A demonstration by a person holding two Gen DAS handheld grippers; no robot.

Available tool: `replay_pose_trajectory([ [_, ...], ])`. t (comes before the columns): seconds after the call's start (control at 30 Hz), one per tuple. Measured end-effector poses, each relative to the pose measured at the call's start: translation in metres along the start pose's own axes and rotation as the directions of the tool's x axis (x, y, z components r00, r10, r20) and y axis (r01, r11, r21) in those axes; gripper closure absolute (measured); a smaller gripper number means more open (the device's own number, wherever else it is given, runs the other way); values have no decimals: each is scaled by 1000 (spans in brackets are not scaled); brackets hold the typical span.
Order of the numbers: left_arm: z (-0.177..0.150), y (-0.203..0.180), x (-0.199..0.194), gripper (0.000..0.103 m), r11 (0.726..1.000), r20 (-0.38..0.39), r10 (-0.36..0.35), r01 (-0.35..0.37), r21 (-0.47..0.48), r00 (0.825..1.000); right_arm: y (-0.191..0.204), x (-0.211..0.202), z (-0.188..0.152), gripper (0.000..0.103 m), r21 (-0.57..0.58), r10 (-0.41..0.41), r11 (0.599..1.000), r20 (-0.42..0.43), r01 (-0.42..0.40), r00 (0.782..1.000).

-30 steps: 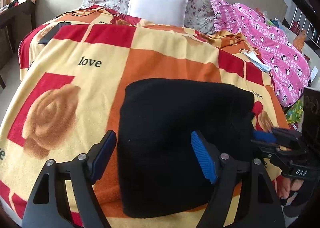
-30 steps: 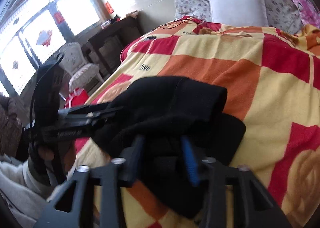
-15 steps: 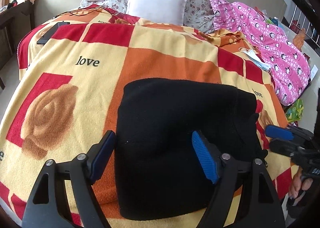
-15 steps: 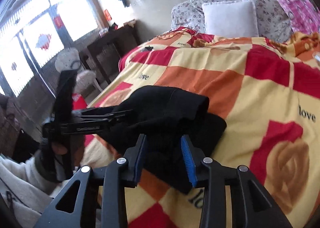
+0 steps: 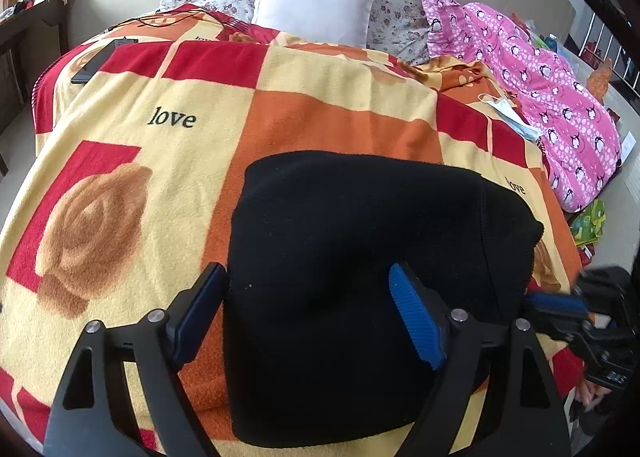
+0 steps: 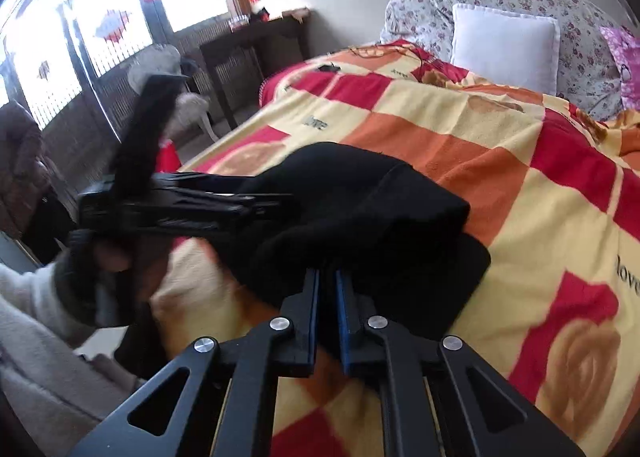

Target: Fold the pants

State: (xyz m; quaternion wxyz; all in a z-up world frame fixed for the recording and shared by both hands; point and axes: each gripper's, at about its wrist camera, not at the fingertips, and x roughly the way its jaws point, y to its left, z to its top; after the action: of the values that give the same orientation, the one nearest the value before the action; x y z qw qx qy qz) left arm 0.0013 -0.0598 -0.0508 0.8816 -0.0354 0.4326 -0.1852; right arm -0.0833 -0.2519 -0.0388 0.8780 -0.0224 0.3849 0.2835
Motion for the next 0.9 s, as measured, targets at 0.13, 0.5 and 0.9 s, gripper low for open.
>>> replay_pose_trajectory([
  [0.13,-2,-2,1,18,1000,6,8,-8,4,1000,-13,-5,-27,103,90,-25,996,-24,27,999],
  [0.5,-2,-2,-1,18,1000,0,8,-8,10,1000,-14,6,5,62,42,-23,999,27,22,999],
  [0.9,-2,-1,2,16,1000,-11,0,0,-2,1000,14,15,9,94,-149,-15,989,-47,8,999],
])
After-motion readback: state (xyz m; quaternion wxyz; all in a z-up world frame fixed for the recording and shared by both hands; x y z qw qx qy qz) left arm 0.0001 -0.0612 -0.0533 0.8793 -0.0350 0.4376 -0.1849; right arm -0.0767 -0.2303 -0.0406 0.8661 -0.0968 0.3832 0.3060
